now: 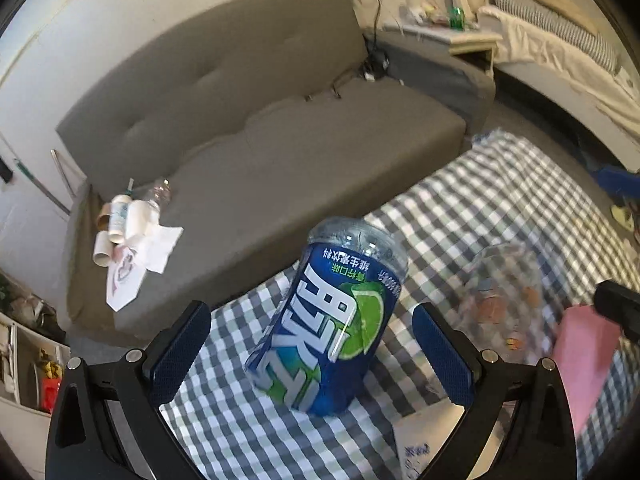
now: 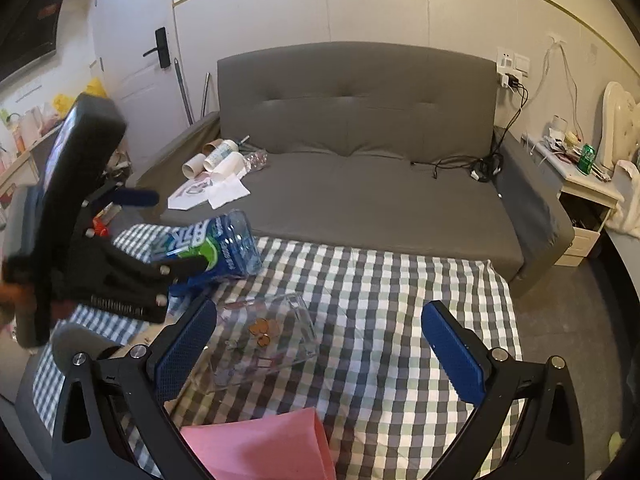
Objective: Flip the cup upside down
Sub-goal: 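Reach the left tool to the blue-labelled bottle and close on it, then lift the blue-labelled bottle off the table with the left tool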
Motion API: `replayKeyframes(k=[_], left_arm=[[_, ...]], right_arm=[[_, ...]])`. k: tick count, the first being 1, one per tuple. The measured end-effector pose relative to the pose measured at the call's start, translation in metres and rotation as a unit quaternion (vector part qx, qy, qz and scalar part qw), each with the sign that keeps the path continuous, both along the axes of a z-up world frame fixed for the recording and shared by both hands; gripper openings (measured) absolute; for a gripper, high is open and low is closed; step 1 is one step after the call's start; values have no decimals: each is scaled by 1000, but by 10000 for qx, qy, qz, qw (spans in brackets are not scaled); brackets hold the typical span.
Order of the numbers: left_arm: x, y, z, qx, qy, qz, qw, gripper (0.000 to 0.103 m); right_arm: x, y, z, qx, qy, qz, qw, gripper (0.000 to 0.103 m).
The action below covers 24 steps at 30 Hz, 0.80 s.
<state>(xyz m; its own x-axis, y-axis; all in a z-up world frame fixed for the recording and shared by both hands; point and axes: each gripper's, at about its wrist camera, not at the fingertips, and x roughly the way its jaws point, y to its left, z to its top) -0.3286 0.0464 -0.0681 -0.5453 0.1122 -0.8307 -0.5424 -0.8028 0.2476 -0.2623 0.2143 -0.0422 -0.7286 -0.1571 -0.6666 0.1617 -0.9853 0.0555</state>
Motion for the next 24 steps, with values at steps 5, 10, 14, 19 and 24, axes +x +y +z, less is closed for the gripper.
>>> replayKeyframes(k=[5, 10, 14, 19, 24], left_arm=[[-12, 10, -16, -64, -400, -39, 9992, 103], [-24, 7, -26, 232, -960, 85, 9951, 88], [-28, 3, -28, 299, -1154, 274, 9925, 77], [-25, 4, -24, 348, -1179, 426, 9915, 74], [-19, -4, -3, 617, -970, 702, 9909, 71]], right_arm=[[0, 12, -6, -32, -30, -86, 10000, 103], [2, 26, -5, -367, -100, -94, 9992, 103], [3, 33, -8, -370, -177, -131, 9991, 103], [8, 44, -8, -491, -255, -236, 9982, 103], [16, 47, -2, -431, -209, -254, 9985, 103]])
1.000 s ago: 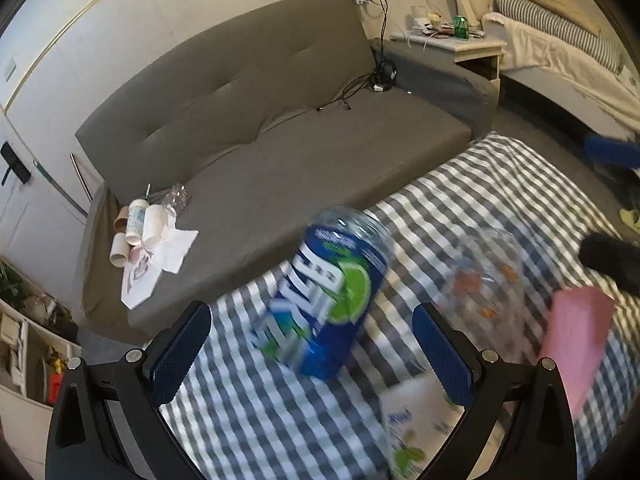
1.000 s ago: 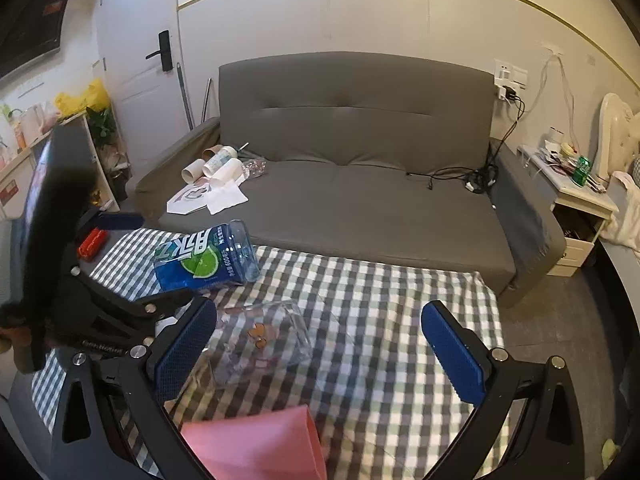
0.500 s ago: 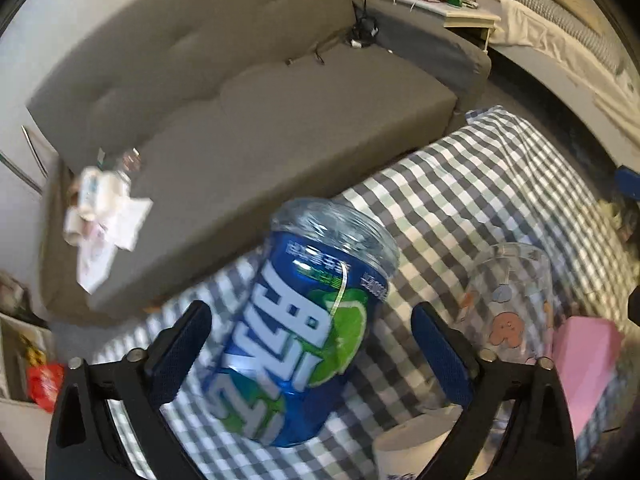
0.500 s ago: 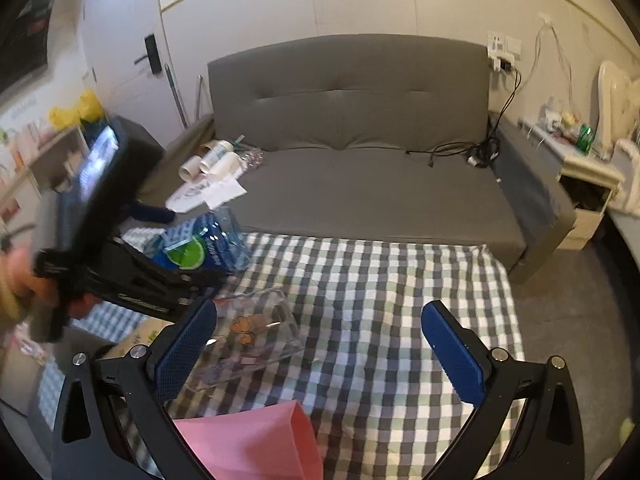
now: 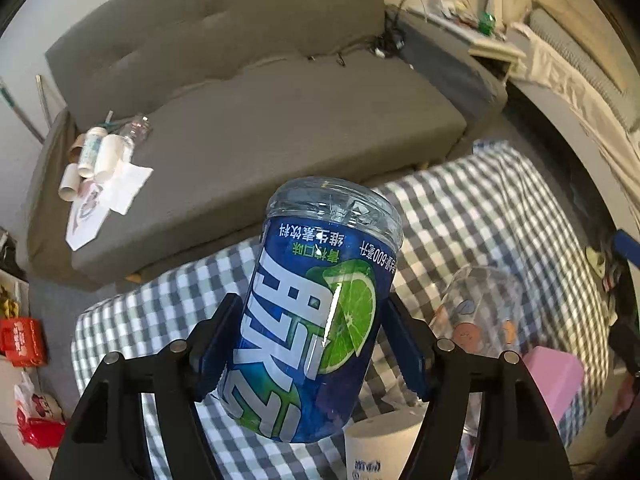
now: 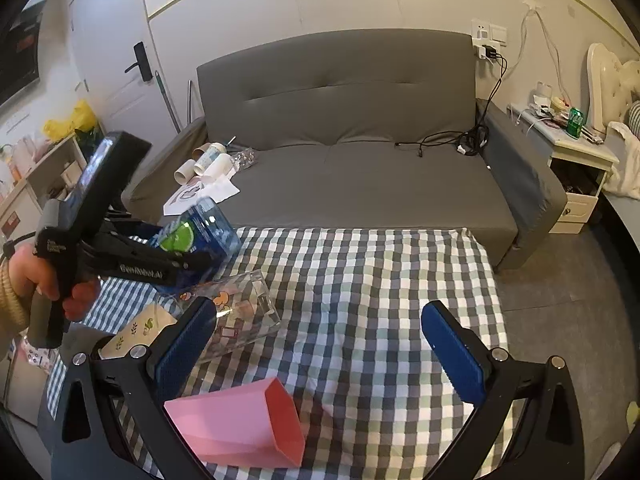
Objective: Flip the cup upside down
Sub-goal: 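Lift the blue-labelled bottle off the table with the left tool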
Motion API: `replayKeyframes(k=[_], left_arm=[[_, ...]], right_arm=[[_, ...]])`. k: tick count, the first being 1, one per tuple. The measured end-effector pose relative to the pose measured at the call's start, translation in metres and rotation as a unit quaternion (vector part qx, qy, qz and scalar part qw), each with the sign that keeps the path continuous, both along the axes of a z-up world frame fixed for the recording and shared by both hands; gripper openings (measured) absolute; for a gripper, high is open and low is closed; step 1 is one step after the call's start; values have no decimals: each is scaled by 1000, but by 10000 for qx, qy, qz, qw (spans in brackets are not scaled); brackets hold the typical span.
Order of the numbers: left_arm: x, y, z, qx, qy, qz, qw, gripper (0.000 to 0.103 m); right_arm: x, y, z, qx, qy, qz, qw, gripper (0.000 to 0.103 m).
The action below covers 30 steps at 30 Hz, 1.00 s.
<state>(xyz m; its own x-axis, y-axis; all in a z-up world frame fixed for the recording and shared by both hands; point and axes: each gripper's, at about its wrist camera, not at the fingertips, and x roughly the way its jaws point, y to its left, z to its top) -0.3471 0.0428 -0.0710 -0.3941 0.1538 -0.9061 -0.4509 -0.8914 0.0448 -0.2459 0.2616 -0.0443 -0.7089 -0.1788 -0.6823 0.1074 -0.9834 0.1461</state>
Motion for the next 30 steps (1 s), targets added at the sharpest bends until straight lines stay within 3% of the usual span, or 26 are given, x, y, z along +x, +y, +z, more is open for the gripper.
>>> replayKeyframes(k=[4, 12, 15, 18, 22, 30], left_arm=[[13, -8, 30, 116, 195, 314, 9993, 71], [78, 1, 118, 211, 644, 165, 9976, 70], [113, 6, 130, 321, 578, 84, 9978, 70], [146, 4, 125, 480, 395, 190, 9979, 70], [185, -3, 90, 691, -60, 555, 9960, 70], [230, -8, 23, 985, -379, 1397, 9845, 70]], right_arm=[[6, 5, 7, 9, -5, -54, 10000, 103], [35, 13, 45, -19, 155, -172, 9997, 103], [53, 12, 60, 54, 204, -188, 9996, 103], [74, 10, 75, 160, 278, -179, 9993, 103], [103, 7, 83, 251, 323, -178, 9990, 103], [143, -13, 52, 555, 114, -43, 9984, 103]])
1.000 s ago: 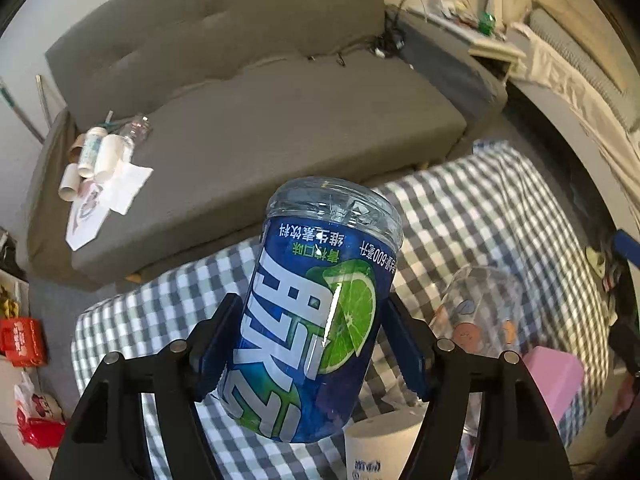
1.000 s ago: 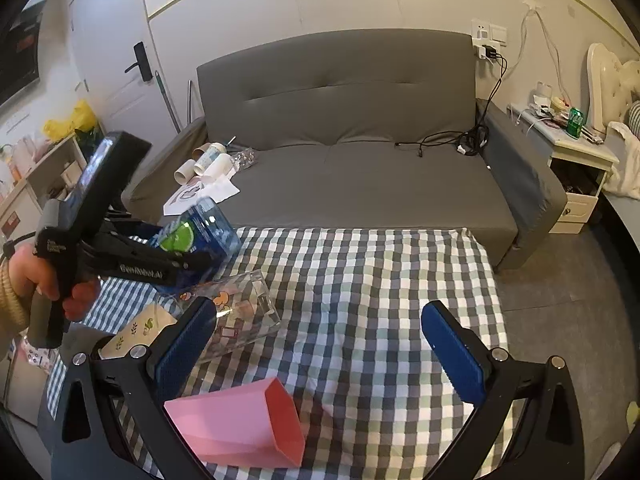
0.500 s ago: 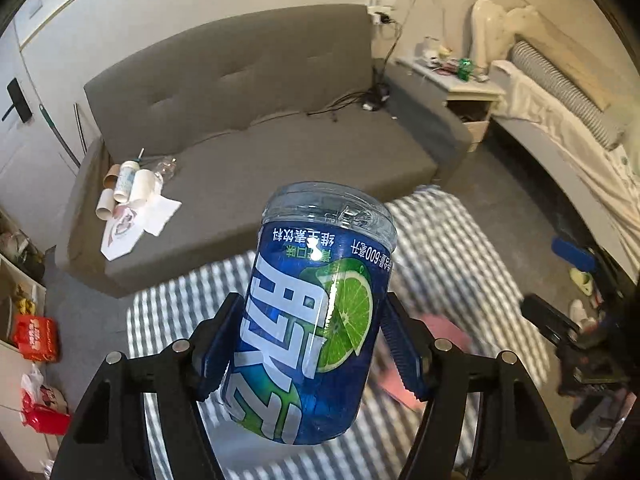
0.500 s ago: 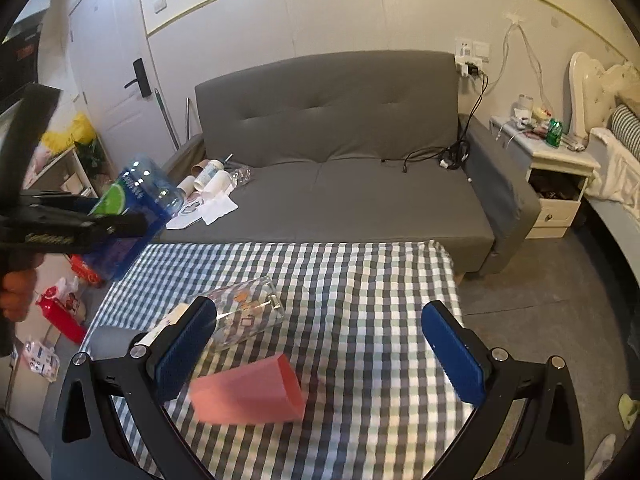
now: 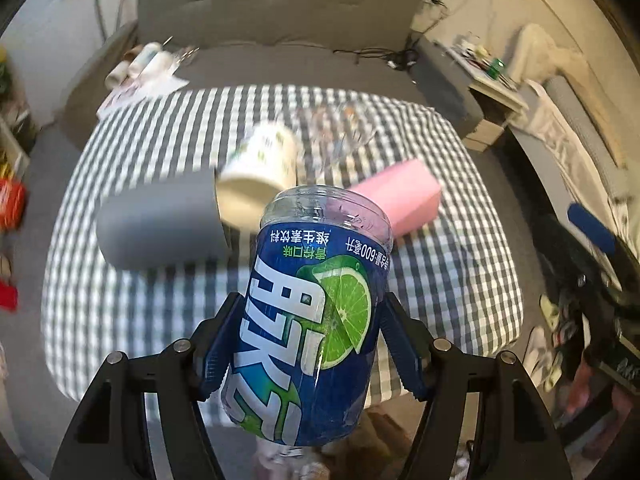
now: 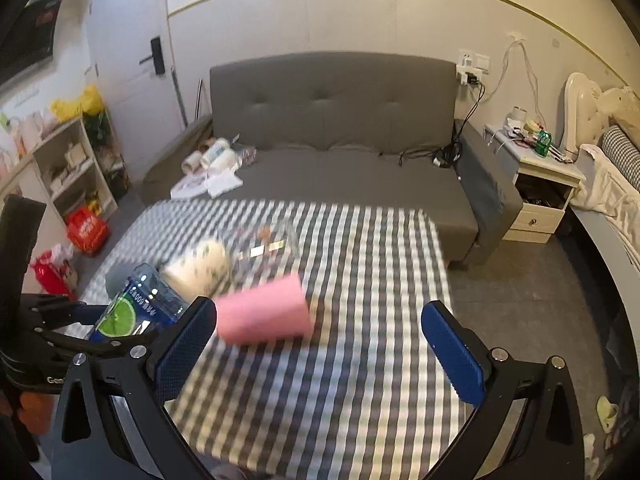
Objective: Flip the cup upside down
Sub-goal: 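Lift the blue-labelled bottle off the table with the left tool, then close the right tool on the bottle while the left tool releases it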
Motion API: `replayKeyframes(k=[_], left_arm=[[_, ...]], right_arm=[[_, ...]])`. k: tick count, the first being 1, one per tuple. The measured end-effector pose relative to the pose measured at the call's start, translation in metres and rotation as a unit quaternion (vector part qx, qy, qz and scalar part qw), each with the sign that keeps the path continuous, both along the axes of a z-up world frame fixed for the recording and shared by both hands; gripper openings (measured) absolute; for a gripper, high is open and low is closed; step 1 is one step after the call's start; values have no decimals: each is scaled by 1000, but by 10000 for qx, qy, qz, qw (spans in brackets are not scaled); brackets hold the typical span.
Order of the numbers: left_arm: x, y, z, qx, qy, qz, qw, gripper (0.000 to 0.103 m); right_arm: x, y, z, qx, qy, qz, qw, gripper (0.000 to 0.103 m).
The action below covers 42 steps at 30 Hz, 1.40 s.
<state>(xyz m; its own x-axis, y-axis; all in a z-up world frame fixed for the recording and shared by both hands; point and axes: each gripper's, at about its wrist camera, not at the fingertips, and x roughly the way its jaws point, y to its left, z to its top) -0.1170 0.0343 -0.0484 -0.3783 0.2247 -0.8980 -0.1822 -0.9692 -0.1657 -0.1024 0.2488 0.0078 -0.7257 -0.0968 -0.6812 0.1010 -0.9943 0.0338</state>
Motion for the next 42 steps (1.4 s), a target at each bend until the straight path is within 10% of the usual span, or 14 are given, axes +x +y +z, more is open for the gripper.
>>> replayKeyframes(k=[14, 17, 27, 42], left_arm=[[10, 9, -40, 288, -197, 484, 9982, 75], [14, 11, -35, 213, -33, 380, 9990, 92], [47, -4, 6, -76, 761, 159, 9969, 95], [74, -113, 17, -471, 2535, 1705, 9510, 101]], right_arm=[[15, -5, -23, 248, -204, -26, 9995, 103], [13, -3, -25, 223, -251, -84, 9994, 103], [17, 3, -14, 38, -218, -109, 9997, 103], [-28, -57, -19, -203, -1531, 361, 9873, 103]])
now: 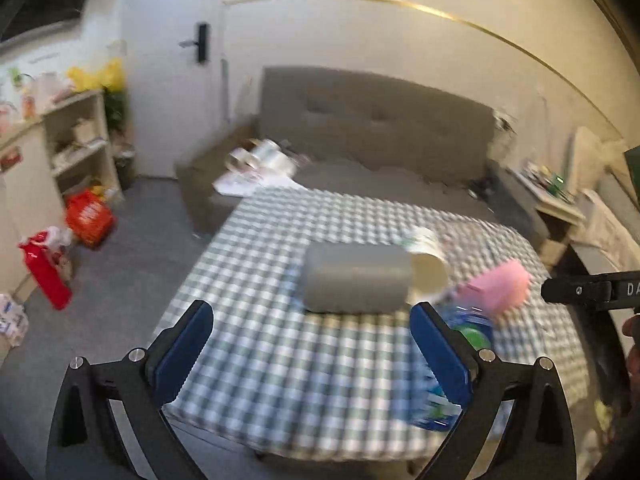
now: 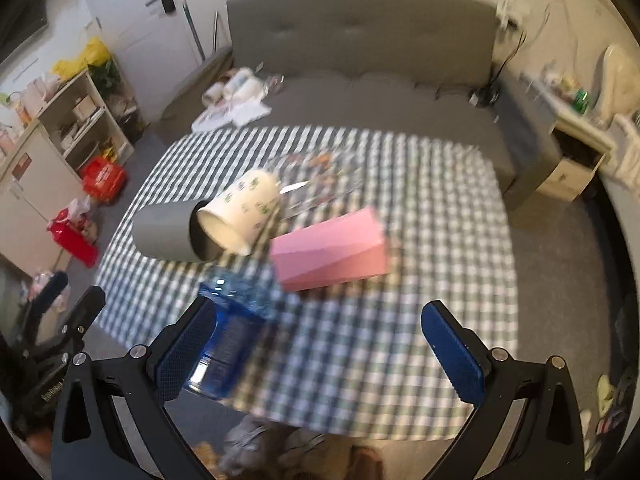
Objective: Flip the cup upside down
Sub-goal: 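Close the right tool on the bottle while the left tool releases it, then rotate the held bottle upright with the right tool and carry it down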
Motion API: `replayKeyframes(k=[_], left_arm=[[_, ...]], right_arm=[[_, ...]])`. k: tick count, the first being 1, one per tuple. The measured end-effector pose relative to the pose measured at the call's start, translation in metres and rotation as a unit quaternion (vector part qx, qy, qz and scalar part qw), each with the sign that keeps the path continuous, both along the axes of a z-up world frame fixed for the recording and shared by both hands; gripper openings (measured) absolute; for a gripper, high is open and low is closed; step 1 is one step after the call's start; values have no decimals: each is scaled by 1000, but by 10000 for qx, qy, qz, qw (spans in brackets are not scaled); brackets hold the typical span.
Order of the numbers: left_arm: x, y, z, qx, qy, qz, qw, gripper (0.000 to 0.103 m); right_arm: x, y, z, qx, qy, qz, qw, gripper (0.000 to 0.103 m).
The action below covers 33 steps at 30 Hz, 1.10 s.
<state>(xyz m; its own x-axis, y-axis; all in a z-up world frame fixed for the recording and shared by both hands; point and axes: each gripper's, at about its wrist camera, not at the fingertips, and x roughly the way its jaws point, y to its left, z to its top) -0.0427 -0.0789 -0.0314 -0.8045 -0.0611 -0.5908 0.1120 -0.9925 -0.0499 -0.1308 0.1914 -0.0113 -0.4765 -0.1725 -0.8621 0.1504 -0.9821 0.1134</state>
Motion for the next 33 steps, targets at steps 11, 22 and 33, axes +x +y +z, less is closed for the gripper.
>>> replayKeyframes(k=[11, 22, 33], left_arm=[[-9, -12, -28, -203, -130, 100, 9997, 102], [-14, -8, -46, -21, -379, -92, 9992, 102], [-8, -16, -40, -83, -467, 73, 9988, 102]], right_arm=[[-40, -53, -65, -635, -1297, 237, 9892, 103], [-57, -58, -93, -776, -1826, -81, 9801, 88], [-49, -70, -63, -841, -1315, 324, 9872, 75]])
